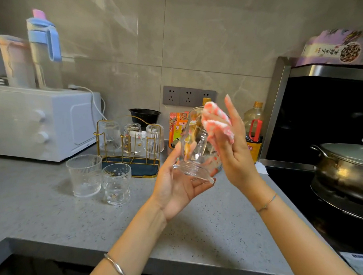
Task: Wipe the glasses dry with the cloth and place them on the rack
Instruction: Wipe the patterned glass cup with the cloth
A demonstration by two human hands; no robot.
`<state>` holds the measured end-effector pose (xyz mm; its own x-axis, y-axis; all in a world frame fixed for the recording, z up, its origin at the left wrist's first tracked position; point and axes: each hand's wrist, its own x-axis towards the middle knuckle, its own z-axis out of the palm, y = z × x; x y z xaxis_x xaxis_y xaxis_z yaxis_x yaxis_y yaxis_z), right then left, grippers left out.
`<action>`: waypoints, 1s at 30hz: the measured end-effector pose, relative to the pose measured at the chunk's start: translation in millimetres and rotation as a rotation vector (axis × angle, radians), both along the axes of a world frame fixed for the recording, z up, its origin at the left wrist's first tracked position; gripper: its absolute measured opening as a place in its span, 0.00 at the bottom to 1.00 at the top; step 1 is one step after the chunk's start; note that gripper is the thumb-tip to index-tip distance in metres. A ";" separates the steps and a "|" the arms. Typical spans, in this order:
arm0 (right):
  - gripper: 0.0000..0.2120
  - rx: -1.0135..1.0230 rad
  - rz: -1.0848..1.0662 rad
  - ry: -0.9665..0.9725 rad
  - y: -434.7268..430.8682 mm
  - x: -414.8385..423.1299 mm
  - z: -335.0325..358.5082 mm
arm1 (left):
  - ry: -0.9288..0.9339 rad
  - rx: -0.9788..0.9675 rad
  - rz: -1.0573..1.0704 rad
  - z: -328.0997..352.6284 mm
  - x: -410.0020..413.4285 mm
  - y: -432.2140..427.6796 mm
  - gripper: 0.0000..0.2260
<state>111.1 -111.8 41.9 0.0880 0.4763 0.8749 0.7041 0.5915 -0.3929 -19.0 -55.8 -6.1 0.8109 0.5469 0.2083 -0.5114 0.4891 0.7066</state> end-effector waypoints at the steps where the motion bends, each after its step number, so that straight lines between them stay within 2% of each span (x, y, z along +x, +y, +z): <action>1: 0.23 0.007 0.003 0.004 1.5 3.7 3.0 | -0.007 -0.020 -0.017 -0.3 -0.5 -0.1 0.26; 5: 0.10 0.006 -0.026 -0.008 9.6 8.2 10.7 | -0.029 -0.098 -0.046 0.1 0.2 -1.7 0.23; 9: 0.16 -0.020 -0.081 -0.017 11.2 10.8 13.3 | 0.028 -0.117 -0.068 1.4 1.3 2.0 0.27; 12: 0.18 -0.018 -0.123 -0.037 8.3 12.0 17.7 | 0.092 -0.036 -0.005 6.0 1.7 1.6 0.31; 15: 0.19 -0.010 -0.215 -0.153 9.6 12.5 19.3 | 0.134 0.052 0.146 9.0 5.7 -3.2 0.27; 18: 0.20 -0.019 -0.198 -0.188 11.5 10.5 19.4 | 0.137 0.079 0.235 2.1 11.6 -6.5 0.25; 20: 0.21 -0.039 -0.174 -0.197 10.7 9.8 18.5 | 0.111 0.057 0.208 -1.7 12.6 -8.6 0.21; 23: 0.22 -0.035 -0.135 -0.258 9.3 7.4 9.6 | 0.081 0.028 0.161 -5.1 10.5 -6.0 0.19; 27: 0.24 -0.011 -0.132 -0.367 4.4 1.4 -8.8 | 0.074 0.062 0.162 -2.6 7.5 -1.3 0.25; 30: 0.23 -0.025 -0.110 -0.397 0.5 -5.3 -24.9 | 0.061 0.035 0.170 -0.3 6.8 2.1 0.25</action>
